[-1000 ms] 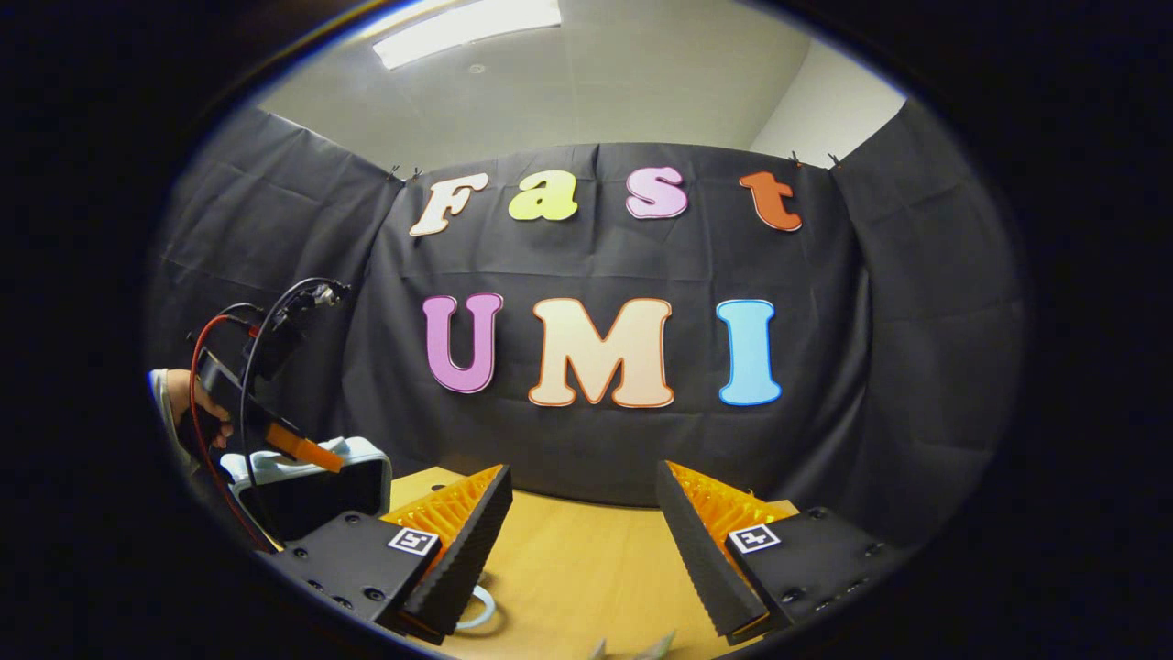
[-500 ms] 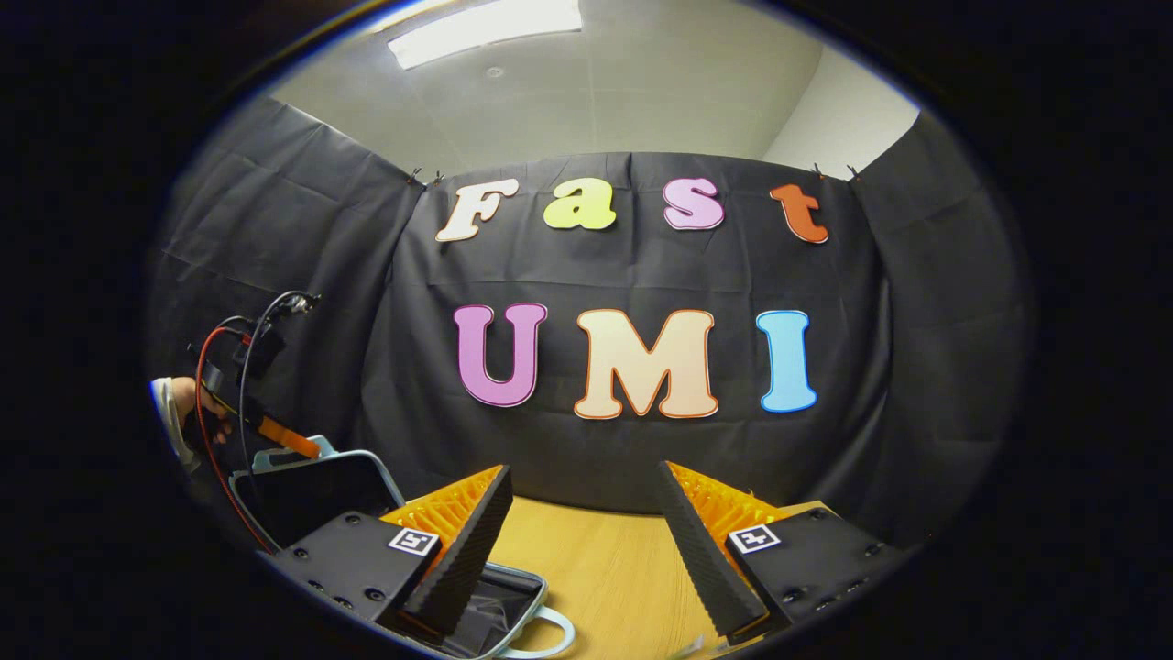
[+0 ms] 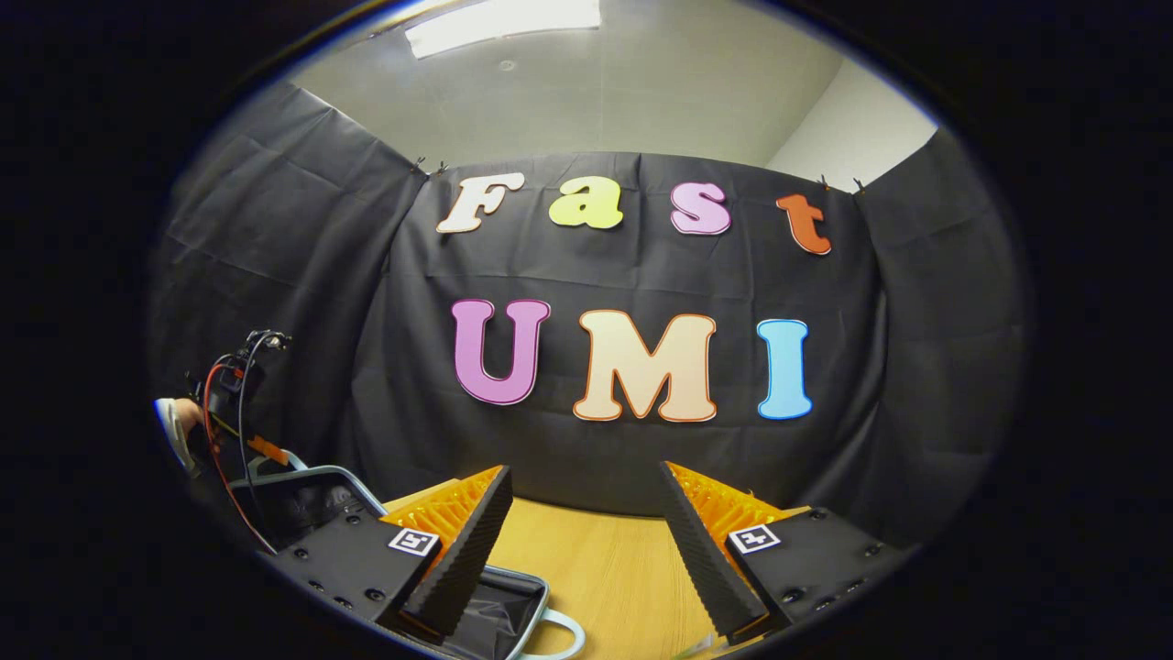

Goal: First open the suitcase, pack the skin care products into it, and then close the suitcase.

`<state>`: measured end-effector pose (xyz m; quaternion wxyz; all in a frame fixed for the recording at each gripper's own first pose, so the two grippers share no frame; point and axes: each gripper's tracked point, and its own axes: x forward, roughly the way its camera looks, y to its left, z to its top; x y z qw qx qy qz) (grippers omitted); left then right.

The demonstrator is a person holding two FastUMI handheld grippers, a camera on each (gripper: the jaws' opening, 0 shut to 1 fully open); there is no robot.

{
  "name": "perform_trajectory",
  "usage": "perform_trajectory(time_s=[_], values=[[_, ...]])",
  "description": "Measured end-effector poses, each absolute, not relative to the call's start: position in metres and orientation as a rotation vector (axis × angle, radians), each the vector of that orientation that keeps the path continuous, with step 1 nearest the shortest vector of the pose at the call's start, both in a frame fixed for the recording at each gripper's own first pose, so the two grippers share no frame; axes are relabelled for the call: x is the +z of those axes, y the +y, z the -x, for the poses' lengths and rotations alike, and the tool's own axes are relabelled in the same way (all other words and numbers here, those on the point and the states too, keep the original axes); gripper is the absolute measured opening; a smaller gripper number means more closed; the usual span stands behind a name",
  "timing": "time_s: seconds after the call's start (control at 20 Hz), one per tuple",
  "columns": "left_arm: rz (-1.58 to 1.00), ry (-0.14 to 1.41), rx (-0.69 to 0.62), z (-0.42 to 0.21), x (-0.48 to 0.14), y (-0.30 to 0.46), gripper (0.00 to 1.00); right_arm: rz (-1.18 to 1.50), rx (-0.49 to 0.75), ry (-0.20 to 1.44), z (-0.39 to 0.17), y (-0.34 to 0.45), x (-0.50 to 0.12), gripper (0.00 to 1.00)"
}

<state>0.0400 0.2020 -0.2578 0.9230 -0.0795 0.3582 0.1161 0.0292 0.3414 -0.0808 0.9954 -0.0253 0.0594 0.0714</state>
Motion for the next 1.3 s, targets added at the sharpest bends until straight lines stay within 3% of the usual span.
perform_trajectory(time_s=[0.4, 0.75, 0.85, 1.1, 1.3], values=[[0.282, 0.823, 0.298, -0.032, -0.284, 0.201, 0.00, 0.094, 0.166, 0.156, -0.032, 0.355, -0.091, 1.00], [0.230, 0.883, 0.355, -0.026, -0.304, 0.209, 0.00, 0.121, 0.144, 0.195, -0.034, 0.342, -0.103, 0.99], [0.185, 0.867, 0.423, -0.021, -0.300, 0.220, 0.11, 0.127, 0.132, 0.189, -0.036, 0.335, -0.100, 1.00], [0.110, 0.613, 0.488, -0.050, -0.246, 0.202, 0.96, 0.121, 0.100, 0.168, -0.051, 0.306, -0.094, 0.98], [0.037, 0.473, 0.473, -0.057, -0.181, 0.166, 0.95, 0.109, 0.059, 0.113, -0.067, 0.264, -0.080, 0.99]])
